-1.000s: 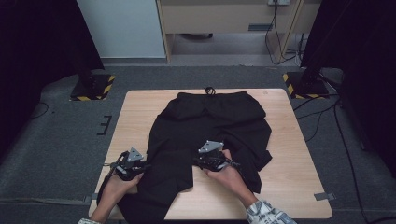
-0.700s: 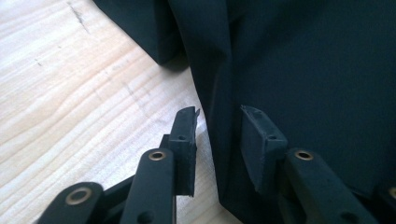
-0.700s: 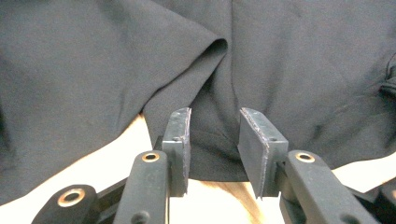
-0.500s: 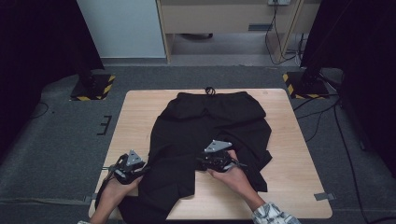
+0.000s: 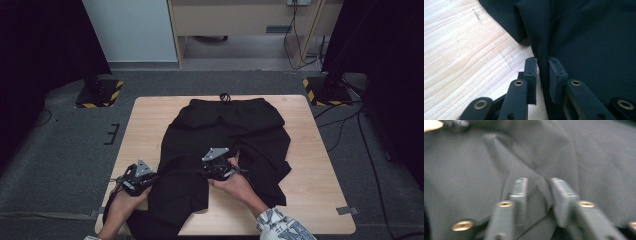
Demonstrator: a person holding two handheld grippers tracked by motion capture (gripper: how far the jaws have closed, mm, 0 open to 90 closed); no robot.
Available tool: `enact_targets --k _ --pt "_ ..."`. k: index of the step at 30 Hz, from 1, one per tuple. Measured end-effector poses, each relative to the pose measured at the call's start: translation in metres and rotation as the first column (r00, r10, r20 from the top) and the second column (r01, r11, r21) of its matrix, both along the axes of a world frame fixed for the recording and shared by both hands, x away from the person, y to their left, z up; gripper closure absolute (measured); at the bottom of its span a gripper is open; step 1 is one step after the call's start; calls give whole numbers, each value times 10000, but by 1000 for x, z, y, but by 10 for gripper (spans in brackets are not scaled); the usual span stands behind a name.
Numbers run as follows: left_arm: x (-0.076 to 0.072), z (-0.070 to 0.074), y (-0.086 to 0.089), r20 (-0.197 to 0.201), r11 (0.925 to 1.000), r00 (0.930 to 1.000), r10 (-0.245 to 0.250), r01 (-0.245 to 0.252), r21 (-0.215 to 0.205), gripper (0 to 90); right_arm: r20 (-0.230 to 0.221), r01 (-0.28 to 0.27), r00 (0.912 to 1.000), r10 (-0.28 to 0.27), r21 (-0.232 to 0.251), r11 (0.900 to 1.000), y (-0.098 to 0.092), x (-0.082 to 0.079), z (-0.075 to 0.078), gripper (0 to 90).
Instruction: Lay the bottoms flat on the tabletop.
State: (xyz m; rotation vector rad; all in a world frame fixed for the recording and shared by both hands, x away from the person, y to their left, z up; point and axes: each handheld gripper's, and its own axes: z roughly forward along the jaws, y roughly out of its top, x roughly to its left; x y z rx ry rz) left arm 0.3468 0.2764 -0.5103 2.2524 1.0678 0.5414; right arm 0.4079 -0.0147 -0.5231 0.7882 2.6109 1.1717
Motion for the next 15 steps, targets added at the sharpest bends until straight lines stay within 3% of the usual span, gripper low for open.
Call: enact_targets --k 3,8,12,15 --pt "0 0 -1 -41 10000 10000 -42 42 -2 780 -82 -160 9998 160 -79 9998 -4 -5 0 887" --pt "-1 -1 -2 -40 9999 9999 -109 109 -29 740 -180 -194 9997 193 -14 9998 -20 -18 1 896" --pt "-1 1 0 114 9997 9999 67 -65 -216 588 -222 -158 9996 163 217 9996 -37 -31 1 897" --pt "-1 6 5 395 9986 9989 263 -245 -468 580 -299 -161 9994 170 296 9994 -48 -41 2 896"
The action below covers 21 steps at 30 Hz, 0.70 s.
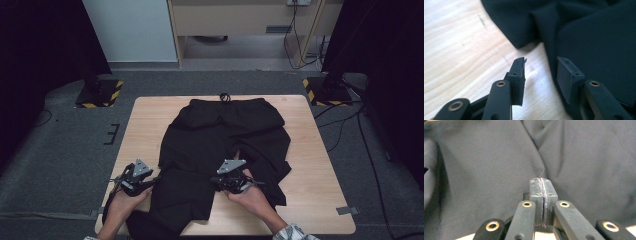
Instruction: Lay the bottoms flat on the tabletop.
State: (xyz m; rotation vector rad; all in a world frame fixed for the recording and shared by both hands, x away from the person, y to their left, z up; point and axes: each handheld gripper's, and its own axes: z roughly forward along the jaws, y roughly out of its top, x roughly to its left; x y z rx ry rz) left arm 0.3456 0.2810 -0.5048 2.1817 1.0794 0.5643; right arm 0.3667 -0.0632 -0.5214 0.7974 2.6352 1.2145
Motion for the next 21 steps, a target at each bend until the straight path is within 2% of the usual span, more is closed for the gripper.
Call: enact_targets --k 5,7,9,11,13,14,19,21 --pt "0 8 5 399 9983 9981 480 -465 -360 616 -204 -27 9998 26 -63 10000 -10 -10 -3 893" --pt "2 10 5 414 9972 9973 604 -584 -474 615 -220 -118 9997 117 -52 9999 -11 -12 -4 875" --pt "6 9 2 342 9969 9976 607 -589 -529 619 -123 6 9999 -6 64 10000 -12 -11 -3 819" --pt "12 5 -3 212 9982 9983 536 -531 -264 625 112 224 9997 -228 376 9990 -13 -8 1 780" --pt "18 1 -8 155 9987 9986 510 -510 6 627 408 450 9981 -470 477 9978 -13 -6 4 756" --pt "22 -1 -10 102 9987 9987 507 -507 -8 629 486 525 9973 -551 539 9972 -13 -4 5 752" --pt "32 -8 -12 72 9994 9994 351 -351 -47 595 420 700 9965 -726 617 9956 -11 3 2 716" --pt "35 -11 -11 -161 9993 9995 279 -283 -248 580 311 623 9974 -643 610 9962 -9 2 1 702"
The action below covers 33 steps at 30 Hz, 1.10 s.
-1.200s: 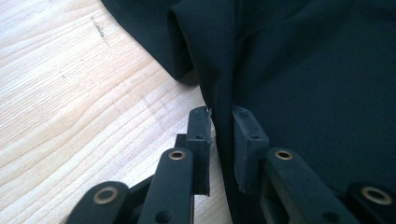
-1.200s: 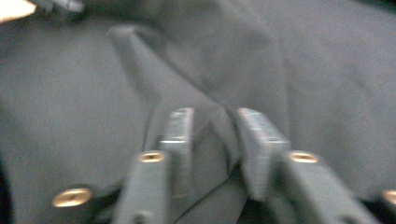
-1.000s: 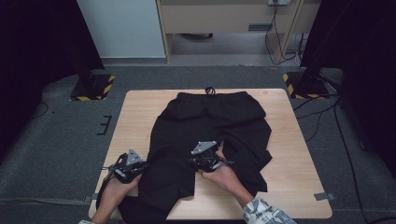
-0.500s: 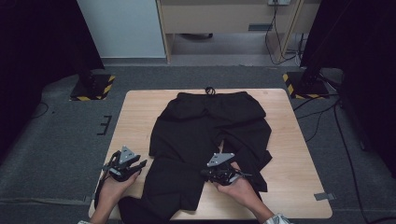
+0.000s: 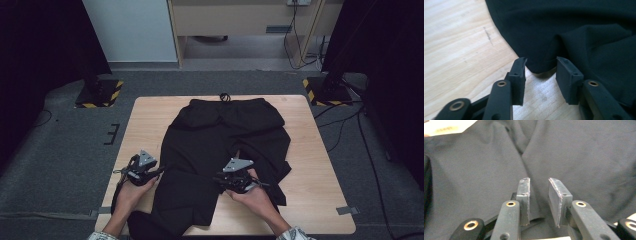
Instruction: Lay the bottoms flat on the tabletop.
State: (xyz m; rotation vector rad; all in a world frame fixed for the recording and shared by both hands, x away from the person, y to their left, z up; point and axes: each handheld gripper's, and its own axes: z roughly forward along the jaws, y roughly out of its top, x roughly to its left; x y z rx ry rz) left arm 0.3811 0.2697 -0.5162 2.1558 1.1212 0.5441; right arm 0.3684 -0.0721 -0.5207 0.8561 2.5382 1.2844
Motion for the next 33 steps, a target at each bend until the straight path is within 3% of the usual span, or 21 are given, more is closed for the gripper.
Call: enact_targets --k 2,6,9,13,18,23,26,28,29,31,33 --pt "3 -3 0 -47 10000 9999 -95 95 -20 604 2 -119 9999 119 -29 9999 3 -2 -1 693" --pt "10 -4 -1 -282 9996 9993 -252 248 -160 772 -146 -383 9992 381 -174 9991 10 -5 -3 660" --pt "13 -3 -1 -381 9990 9984 -411 404 -185 875 -210 -508 9985 496 -569 9971 14 -6 -7 734" --pt "14 5 6 -285 9982 9991 -304 289 -534 880 -282 -558 9981 541 -669 9962 12 -5 -7 882" --pt "19 18 17 -101 9987 9999 -92 87 -508 881 -313 -546 9981 525 -701 9960 8 -5 -3 891" --pt "37 21 19 -406 9983 9990 -170 147 -560 883 -253 -351 9991 337 -573 9977 -3 0 0 892" --pt "47 12 8 -560 9995 9980 -295 289 -104 880 -308 -249 9993 230 -628 9977 -4 3 -2 890" --pt "50 8 5 -525 9997 9983 -242 242 -10 863 -296 -225 9993 207 -640 9977 -3 3 -4 888" --pt "49 8 5 -381 9999 9992 -136 135 -51 827 -331 -309 9990 288 -655 9974 -2 2 -5 884" --pt "45 11 9 -82 9992 9998 181 -183 -360 666 -349 -422 9986 402 -563 9975 -1 0 -4 870" --pt "36 16 10 429 9988 9980 470 -463 -165 578 -218 -448 9988 438 -507 9977 0 -1 -3 807"
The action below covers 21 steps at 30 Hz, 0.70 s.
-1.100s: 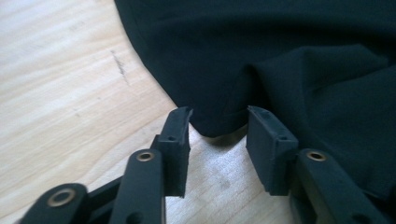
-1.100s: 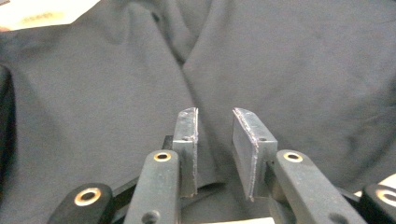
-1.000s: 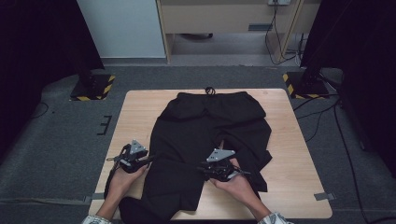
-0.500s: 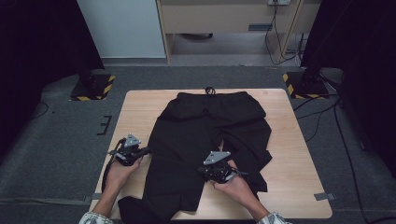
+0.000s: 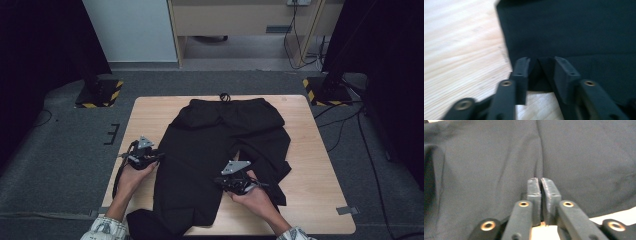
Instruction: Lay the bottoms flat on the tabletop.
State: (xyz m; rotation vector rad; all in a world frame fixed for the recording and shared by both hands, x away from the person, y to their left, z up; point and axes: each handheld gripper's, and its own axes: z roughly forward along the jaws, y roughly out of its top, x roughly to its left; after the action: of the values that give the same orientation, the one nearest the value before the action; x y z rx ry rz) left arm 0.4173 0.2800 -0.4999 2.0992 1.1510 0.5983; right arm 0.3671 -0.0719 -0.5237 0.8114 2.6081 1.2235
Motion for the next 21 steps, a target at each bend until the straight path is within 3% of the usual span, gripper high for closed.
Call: enact_targets --k 1,4,6,10,13,15,17,21 --pt "-6 3 0 92 9999 9999 81 -82 64 526 141 102 9998 -104 133 9999 -1 0 2 781" --pt "-25 4 0 130 9995 9996 265 -263 -179 516 550 518 9970 -539 382 9979 -6 2 9 670" --pt "-39 -1 -3 30 9997 9999 109 -110 211 512 824 813 9929 -858 562 9951 -12 4 13 640" --pt "-57 -10 -9 -462 9989 9984 -336 351 305 502 881 1432 9853 -1463 404 9889 -19 10 12 595" --pt "-61 -11 -12 -575 9986 9971 -505 512 105 506 878 1725 9809 -1737 214 9848 -19 16 7 593" --pt "-59 -15 -17 -807 9981 9948 -615 621 48 512 814 1765 9809 -1766 90 9843 -17 18 2 592" --pt "-59 -20 -21 -1024 9964 9919 -757 793 313 522 786 1719 9822 -1705 -112 9851 -15 19 -2 589" --pt "-62 -20 -20 -1140 9961 9897 -869 884 82 583 791 1667 9834 -1633 -382 9853 -13 19 -6 577"
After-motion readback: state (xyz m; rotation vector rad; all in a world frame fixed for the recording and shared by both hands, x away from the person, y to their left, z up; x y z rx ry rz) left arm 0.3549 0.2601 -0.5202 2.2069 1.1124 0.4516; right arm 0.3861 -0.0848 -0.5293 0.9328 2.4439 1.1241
